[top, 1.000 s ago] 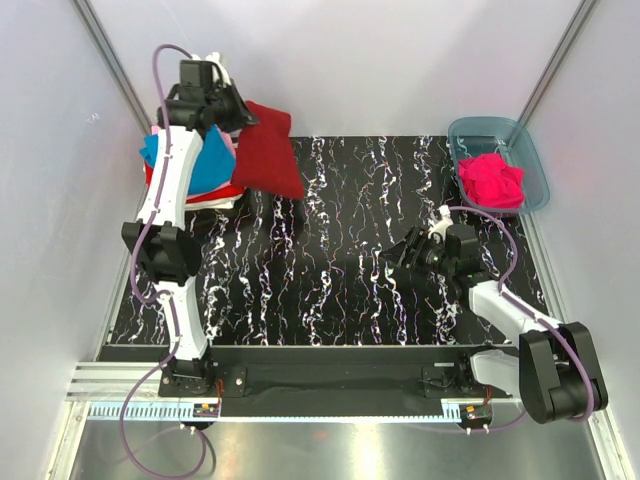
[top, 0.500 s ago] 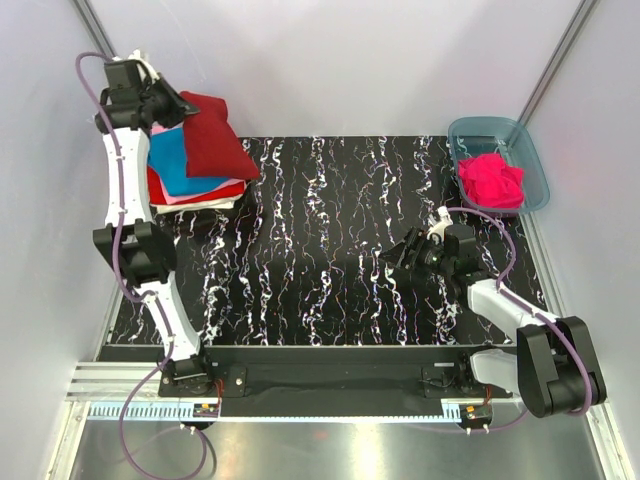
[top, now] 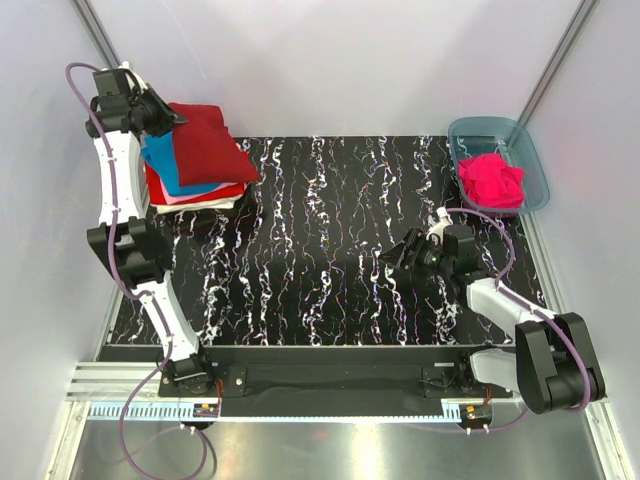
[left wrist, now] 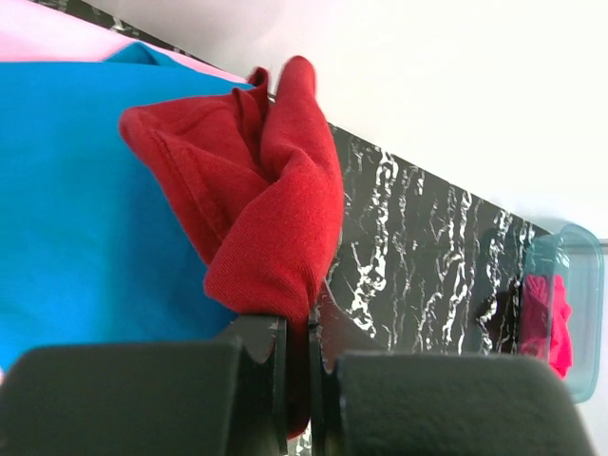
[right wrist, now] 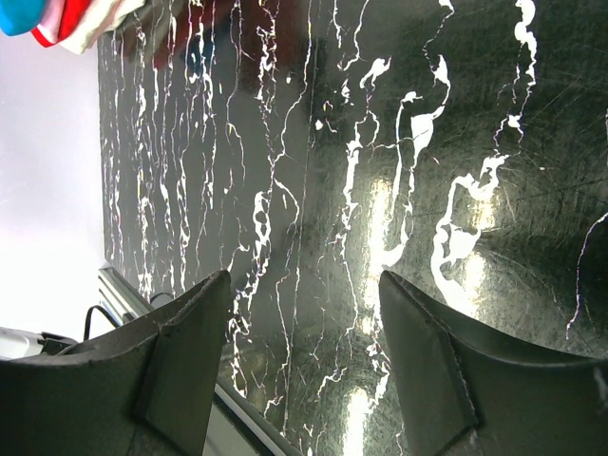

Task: Fold and stack the t-shirts
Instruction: Neatly place the folded tshirt to the corner

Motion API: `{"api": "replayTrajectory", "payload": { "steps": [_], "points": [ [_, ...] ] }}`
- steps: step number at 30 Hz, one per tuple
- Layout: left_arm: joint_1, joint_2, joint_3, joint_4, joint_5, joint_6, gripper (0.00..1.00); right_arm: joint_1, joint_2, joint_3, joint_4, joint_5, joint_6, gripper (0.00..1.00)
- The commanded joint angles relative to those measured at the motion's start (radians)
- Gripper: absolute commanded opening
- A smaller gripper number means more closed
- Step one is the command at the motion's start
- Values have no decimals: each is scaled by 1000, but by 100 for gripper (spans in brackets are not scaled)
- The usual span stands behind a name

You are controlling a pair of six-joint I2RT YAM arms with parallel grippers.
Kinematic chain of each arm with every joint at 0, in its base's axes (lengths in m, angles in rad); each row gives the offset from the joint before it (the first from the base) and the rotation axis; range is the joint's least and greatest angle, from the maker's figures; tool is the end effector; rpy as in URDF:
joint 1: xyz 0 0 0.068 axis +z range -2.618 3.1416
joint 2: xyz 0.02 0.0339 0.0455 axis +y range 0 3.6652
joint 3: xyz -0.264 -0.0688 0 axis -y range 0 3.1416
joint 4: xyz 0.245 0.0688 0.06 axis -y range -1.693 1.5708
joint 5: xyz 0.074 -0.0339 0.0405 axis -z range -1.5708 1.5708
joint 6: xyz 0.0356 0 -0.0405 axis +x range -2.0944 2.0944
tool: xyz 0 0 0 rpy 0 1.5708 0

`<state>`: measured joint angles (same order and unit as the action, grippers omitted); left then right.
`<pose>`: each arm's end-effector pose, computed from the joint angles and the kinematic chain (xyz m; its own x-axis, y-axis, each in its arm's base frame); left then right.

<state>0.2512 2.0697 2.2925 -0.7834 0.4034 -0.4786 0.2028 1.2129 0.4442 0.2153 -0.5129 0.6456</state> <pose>0.4514 0.1014 0.4012 -0.5002 -0.5656 -0.6557 -0.1543 0.8033 -0.5753 0.2264 0.0644 0.1784 -0.7628 0.3784 -0.5243 -0.1570 0.6782 0.7179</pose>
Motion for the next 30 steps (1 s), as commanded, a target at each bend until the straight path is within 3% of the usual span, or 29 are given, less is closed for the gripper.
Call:
{"api": "replayTrajectory", "payload": {
  "steps": [1,8,23,30],
  "points": [
    [37,-22,13,61,-18,21,0,3,11,33,35,5,-3,71],
    [71,20,53,39,-92,-2,0,3,16,36,32,4,-4,71],
    [114,70,-10,6,-343,-25,0,4,37,47,32,-9,-6,72],
    [132,144,24,0,-347,-14,0,1,46,50,33,-16,-8,72]
  ]
}}
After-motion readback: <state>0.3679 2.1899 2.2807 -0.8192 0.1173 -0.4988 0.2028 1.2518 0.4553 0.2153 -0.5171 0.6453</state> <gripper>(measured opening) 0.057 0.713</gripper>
